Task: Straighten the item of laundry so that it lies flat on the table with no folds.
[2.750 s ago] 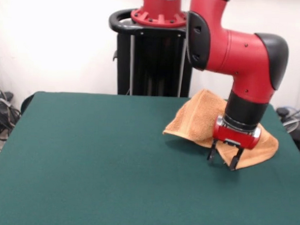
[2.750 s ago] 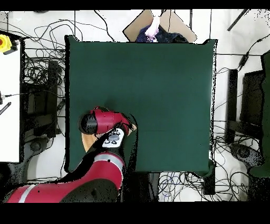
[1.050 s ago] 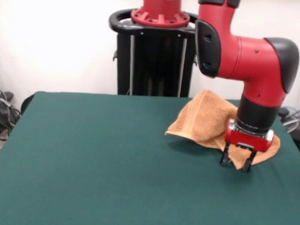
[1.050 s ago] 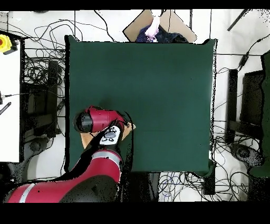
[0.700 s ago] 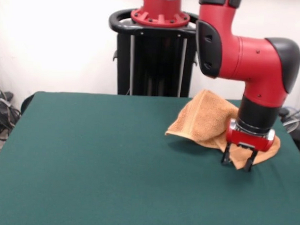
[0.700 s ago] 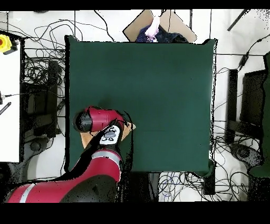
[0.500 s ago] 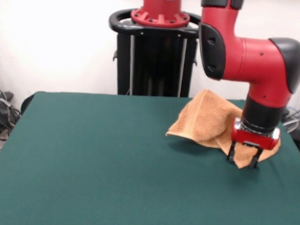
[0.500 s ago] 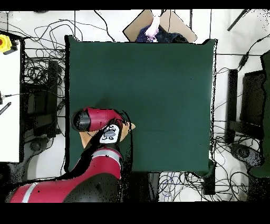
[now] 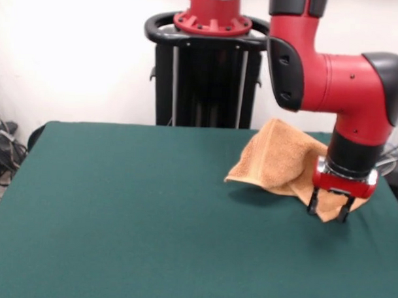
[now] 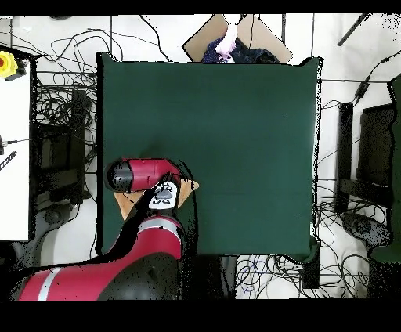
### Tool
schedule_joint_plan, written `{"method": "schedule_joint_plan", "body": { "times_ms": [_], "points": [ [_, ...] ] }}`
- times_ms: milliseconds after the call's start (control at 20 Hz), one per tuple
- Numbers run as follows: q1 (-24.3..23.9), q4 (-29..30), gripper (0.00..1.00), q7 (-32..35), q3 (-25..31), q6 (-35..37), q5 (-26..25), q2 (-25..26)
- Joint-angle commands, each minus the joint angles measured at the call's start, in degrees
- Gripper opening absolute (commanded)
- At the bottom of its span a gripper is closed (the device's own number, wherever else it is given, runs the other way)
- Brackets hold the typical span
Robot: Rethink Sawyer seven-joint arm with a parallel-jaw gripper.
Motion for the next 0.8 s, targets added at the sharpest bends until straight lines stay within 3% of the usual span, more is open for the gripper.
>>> {"method": "schedule_joint_plan", "body": {
  "times_ms": [50,200,250,600,800],
  "points": [
    [1.0,-2.8,1.00,2.9,8.5,7.2,0.5,5.4],
    [0.6,-3.5,1.00,1.6,8.2,7.3,-0.5,5.8],
    [0.5,-3.7,0.00,1.4,8.2,6.7,-0.8,5.9],
    [2.6,-2.6,0.00,4.4,5.1,8.7,-0.3,2.8],
    [0.3,-1.9,0.00,1.9,4.8,10.2,-1.4,0.7]
  ]
}}
